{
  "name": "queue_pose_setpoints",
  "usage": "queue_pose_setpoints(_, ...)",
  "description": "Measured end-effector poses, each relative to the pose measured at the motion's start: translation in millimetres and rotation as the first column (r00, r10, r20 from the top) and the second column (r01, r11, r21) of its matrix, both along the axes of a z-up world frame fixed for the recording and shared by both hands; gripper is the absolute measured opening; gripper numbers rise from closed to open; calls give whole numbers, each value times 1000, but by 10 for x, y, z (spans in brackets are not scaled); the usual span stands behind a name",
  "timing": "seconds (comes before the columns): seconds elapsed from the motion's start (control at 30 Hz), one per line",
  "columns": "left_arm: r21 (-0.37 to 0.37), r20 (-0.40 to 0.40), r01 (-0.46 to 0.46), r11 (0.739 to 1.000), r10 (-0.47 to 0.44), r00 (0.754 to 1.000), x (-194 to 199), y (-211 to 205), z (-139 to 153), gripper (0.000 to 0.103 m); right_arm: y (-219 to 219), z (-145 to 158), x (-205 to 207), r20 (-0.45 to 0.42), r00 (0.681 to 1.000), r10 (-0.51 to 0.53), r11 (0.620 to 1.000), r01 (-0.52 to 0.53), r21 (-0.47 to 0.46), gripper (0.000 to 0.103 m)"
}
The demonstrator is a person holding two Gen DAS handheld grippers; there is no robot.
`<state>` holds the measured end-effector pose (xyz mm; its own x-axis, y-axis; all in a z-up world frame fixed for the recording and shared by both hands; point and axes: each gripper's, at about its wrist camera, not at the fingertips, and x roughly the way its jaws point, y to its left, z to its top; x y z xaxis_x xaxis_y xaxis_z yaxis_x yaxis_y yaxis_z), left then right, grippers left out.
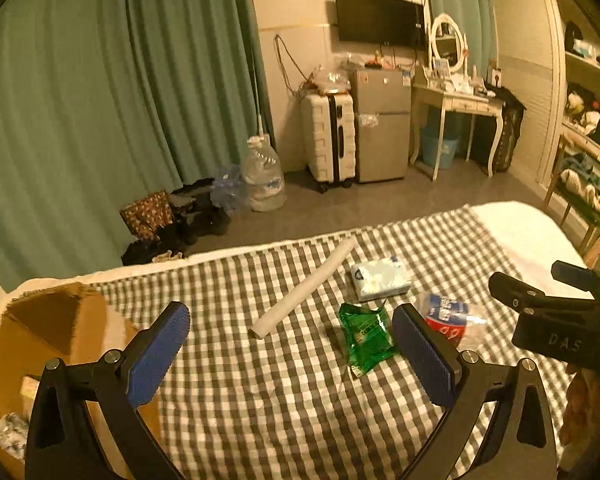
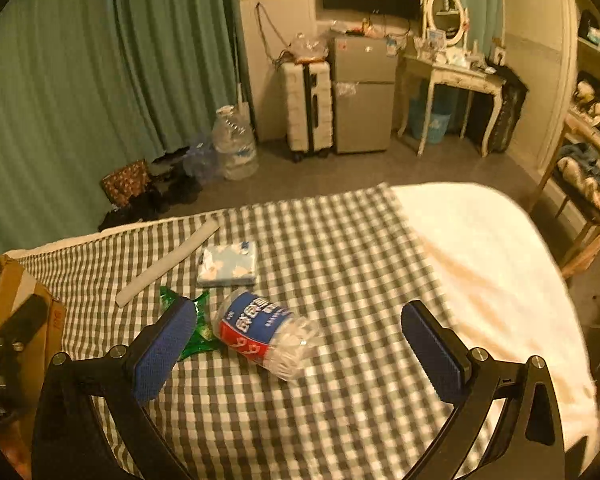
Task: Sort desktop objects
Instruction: 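Reach the left gripper to the green packet while the right approaches the floss bottle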
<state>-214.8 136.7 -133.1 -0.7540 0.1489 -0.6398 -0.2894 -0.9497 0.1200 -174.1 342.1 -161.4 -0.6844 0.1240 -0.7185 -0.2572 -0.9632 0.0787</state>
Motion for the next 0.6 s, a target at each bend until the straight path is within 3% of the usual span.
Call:
queue_pose_setpoints(0.1, 10, 63, 27, 1000, -27, 998, -161, 37, -229, 103, -14, -162, -123, 7, 1000, -6, 1000, 7, -25, 103)
queue_pose_setpoints(0.33, 8, 158, -17, 1000, 15, 987, -455, -3, -710, 103, -66, -538, -451, 78, 994, -79, 997, 79, 2, 103)
queue_pose_setpoints(0.43, 17, 169, -21, 1000, 18, 985, -519, -1, -860, 103, -29, -667, -516, 103, 988, -115, 993, 117, -11, 103)
queue_pose_setpoints(0.6, 98, 182, 31, 995, -48, 982, -623, 67, -977, 103, 59, -791, -578, 94, 984, -150, 984, 158, -84, 103)
